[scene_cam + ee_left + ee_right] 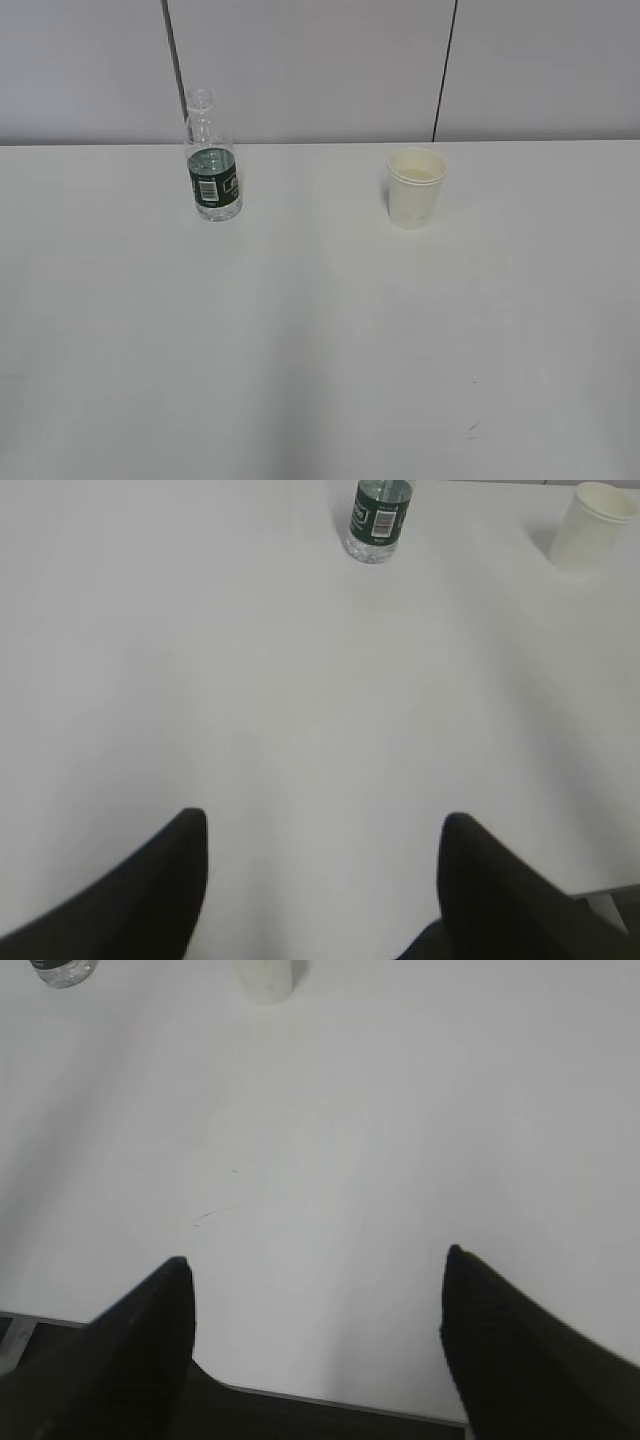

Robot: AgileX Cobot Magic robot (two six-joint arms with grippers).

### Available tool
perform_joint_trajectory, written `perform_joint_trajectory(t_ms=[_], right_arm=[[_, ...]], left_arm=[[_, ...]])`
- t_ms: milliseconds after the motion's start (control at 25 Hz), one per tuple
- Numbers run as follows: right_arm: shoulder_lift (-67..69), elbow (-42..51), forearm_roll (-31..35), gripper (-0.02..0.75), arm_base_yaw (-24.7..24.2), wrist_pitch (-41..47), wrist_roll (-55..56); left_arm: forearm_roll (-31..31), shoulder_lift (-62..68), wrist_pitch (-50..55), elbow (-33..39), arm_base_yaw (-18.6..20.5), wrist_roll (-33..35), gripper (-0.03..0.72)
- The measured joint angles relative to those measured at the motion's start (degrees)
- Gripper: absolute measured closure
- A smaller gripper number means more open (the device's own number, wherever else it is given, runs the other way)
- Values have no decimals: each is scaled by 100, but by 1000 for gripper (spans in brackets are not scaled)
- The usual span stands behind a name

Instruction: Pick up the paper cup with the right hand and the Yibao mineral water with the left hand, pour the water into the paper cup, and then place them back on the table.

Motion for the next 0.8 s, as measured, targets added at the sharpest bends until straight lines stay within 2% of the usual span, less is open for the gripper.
perform_joint_trajectory(t_ms=[480,680,800], right_arm=[[-2,10,-227,143,0,-35,-2],[-2,10,-236,143,-56,-41,-2],[-2,10,-236,143,-279,-41,-12]], left_arm=[[-22,0,-99,25,13,58,239],[-29,0,-99,25,210,58,239],[-33,0,-99,25,327,63,239]])
